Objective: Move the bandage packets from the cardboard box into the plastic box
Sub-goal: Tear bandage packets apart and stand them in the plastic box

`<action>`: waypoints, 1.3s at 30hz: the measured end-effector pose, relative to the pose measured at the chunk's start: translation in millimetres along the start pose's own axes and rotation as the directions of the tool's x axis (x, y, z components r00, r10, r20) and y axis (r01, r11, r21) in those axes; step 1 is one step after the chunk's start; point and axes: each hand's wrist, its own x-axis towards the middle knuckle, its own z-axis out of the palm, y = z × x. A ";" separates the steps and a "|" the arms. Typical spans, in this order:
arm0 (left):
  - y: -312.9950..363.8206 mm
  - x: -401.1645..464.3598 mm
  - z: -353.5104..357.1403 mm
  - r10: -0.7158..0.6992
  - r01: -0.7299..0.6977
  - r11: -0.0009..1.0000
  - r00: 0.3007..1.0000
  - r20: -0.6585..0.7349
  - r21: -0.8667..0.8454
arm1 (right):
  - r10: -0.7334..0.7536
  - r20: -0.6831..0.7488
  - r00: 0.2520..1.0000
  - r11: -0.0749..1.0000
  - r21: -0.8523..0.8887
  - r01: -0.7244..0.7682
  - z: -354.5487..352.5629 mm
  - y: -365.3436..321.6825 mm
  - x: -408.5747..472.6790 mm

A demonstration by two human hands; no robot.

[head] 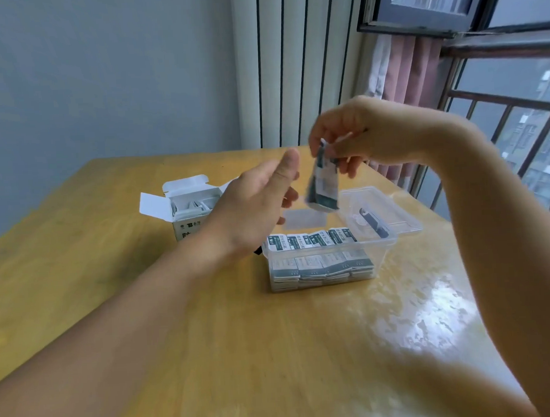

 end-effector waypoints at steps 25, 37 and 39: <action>-22.2 -5.7 6.5 0.109 -0.292 0.751 0.939 0.325 0.592 | 0.336 0.327 0.883 0.740 -0.672 -0.032 63.9 19.7 26.7; -22.9 -5.4 7.1 0.170 -0.320 0.779 0.936 0.309 0.540 | 0.373 0.322 0.870 0.698 -0.715 -0.034 69.3 16.4 27.7; -24.7 -4.7 7.3 0.175 -0.320 0.787 0.935 0.308 0.527 | 0.372 0.318 0.872 0.696 -0.717 -0.035 70.6 15.3 26.9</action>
